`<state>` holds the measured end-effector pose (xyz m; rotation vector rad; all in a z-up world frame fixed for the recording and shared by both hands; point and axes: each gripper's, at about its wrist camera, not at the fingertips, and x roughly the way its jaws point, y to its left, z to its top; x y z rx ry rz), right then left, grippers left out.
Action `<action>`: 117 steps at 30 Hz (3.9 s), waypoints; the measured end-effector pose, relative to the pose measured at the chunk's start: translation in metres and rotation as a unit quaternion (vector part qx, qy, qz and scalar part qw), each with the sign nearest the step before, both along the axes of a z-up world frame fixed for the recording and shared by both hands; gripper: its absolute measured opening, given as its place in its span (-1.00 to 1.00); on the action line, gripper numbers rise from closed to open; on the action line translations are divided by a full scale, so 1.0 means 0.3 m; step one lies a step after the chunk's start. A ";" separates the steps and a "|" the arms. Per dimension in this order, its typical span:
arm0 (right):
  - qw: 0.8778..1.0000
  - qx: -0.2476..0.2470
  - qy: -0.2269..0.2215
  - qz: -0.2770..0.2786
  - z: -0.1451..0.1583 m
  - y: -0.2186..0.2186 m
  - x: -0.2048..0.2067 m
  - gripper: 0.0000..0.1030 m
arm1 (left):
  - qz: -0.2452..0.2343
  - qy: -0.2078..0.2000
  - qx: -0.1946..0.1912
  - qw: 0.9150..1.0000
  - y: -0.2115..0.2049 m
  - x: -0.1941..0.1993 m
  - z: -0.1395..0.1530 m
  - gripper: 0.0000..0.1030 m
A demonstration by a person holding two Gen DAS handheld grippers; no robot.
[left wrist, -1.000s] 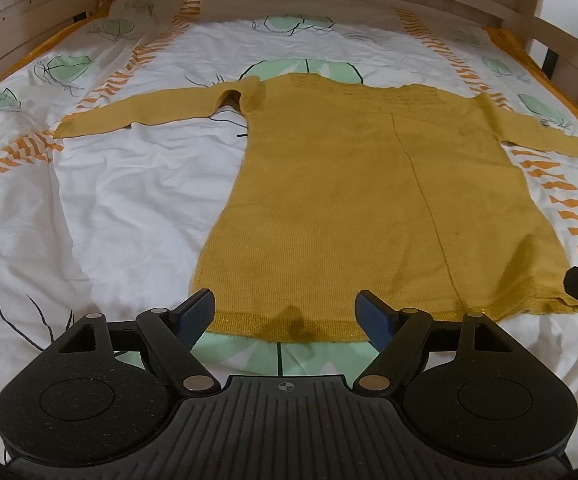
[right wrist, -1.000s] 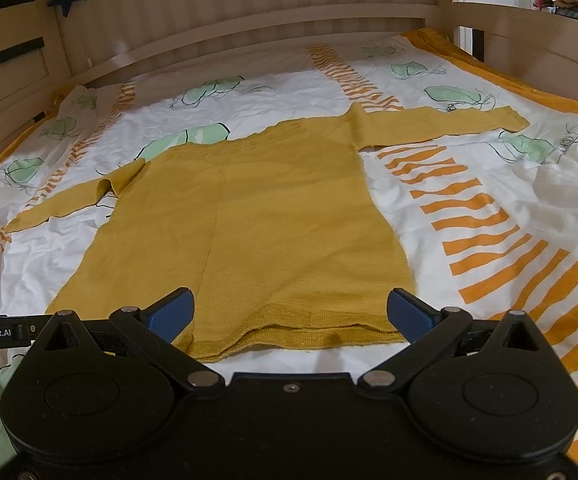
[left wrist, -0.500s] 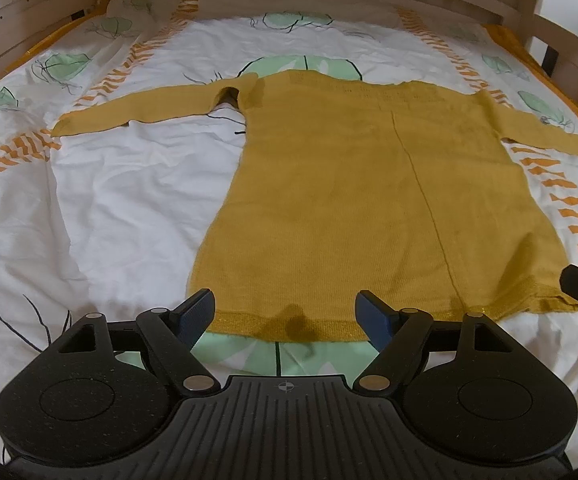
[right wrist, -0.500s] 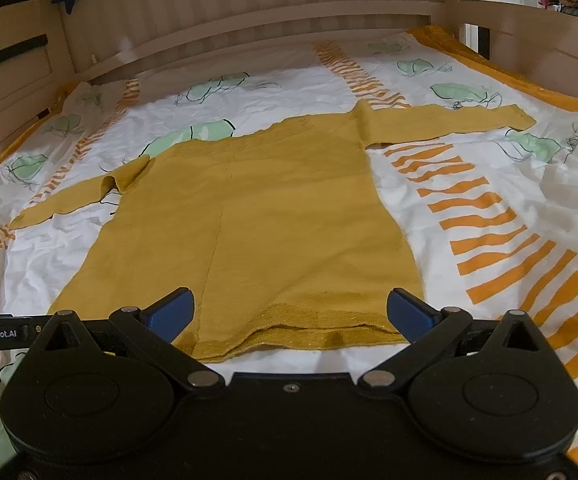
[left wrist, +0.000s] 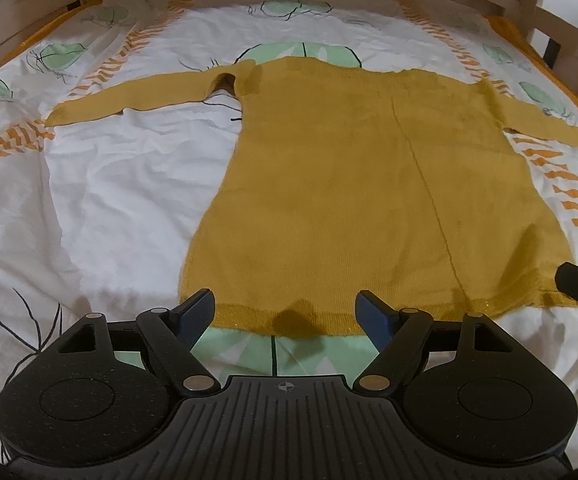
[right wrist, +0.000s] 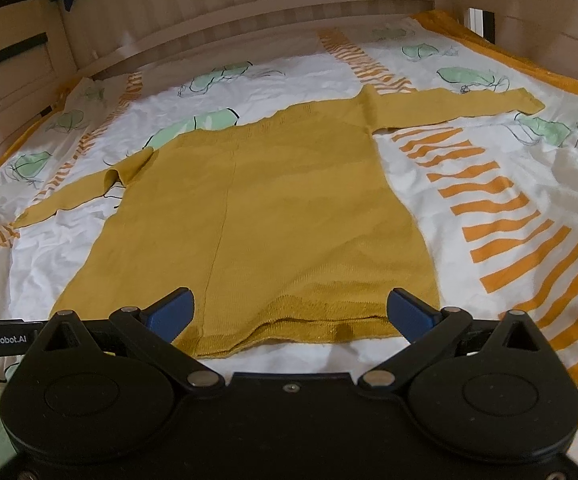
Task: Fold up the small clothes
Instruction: 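Position both grippers open over the sweater's hem, then close both grippers on the ribbed hem of the yellow sweater, then lift the hem with both grippers and fold it up onto the collar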
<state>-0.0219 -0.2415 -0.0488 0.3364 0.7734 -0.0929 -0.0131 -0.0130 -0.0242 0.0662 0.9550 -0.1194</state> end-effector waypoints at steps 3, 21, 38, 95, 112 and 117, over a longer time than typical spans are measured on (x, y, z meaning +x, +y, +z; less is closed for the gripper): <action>1.000 0.004 0.002 0.002 -0.004 -0.001 0.002 0.99 | 0.000 0.003 -0.001 1.000 -0.001 0.003 -0.003 0.48; 1.000 0.008 0.000 0.018 -0.031 -0.046 0.038 0.99 | -0.001 -0.028 -0.123 0.992 0.137 0.036 -0.050 0.48; 0.997 0.004 0.074 -0.037 -0.123 -0.231 0.058 0.99 | 0.017 0.030 -0.051 0.998 0.229 0.162 -0.187 0.50; 0.994 -0.034 -0.052 0.085 0.056 -0.331 0.377 0.52 | -0.028 -0.047 -0.088 0.995 0.069 0.457 0.023 -0.18; 0.960 -0.150 -0.108 0.209 -0.087 -0.295 0.972 0.69 | -0.067 -0.138 0.029 0.988 -0.249 0.781 -0.179 -0.18; 0.959 -0.154 -0.099 0.215 -0.133 -0.316 1.109 0.72 | -0.064 -0.135 -0.018 0.989 -0.208 0.804 -0.259 -0.05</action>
